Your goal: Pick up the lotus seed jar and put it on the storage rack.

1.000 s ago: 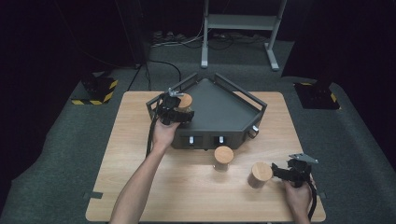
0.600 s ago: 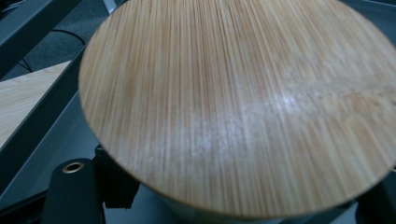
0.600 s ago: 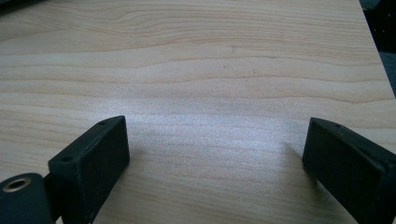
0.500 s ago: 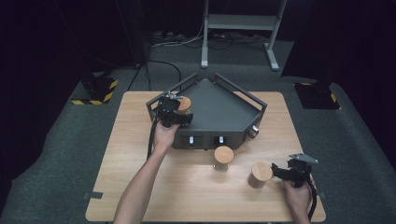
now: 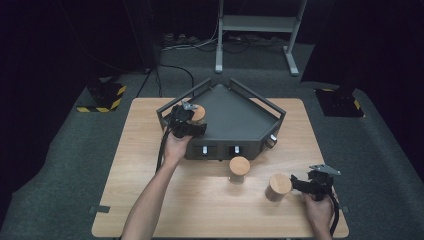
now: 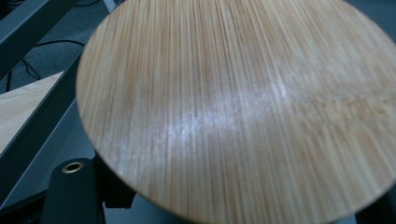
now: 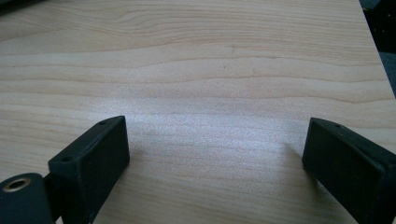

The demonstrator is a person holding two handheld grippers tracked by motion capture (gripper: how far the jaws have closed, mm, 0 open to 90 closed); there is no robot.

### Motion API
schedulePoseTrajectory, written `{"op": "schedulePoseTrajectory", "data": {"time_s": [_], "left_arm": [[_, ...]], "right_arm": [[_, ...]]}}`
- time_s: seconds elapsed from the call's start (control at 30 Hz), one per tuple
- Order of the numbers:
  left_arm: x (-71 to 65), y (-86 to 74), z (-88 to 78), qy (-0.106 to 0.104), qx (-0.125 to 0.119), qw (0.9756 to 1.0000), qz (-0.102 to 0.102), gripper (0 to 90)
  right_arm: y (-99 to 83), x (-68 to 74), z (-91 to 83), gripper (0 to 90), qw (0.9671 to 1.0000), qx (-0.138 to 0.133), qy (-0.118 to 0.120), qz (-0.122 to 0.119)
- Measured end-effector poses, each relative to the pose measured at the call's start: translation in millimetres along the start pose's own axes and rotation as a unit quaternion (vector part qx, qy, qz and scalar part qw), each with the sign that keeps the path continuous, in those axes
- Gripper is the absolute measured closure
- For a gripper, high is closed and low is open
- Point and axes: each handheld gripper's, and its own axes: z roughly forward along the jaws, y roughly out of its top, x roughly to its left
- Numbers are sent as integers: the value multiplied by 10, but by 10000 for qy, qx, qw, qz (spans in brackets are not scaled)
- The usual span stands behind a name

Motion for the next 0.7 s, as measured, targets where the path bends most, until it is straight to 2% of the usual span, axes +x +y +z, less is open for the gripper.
{"op": "schedulePoseTrajectory", "data": {"time_s": [0.23, 0.43, 0.7], "left_arm": [[7, 6, -2, -23, 49, 10000, -33, 243], [11, 2, -37, -23, 3, 10000, 6, 112], [18, -26, -130, -24, -42, 10000, 32, 69]], "right_arm": [[0, 0, 0, 71, 10000, 0, 0, 0], [0, 0, 0, 71, 10000, 0, 1, 0], [0, 0, 0, 71, 10000, 0, 1, 2]]}}
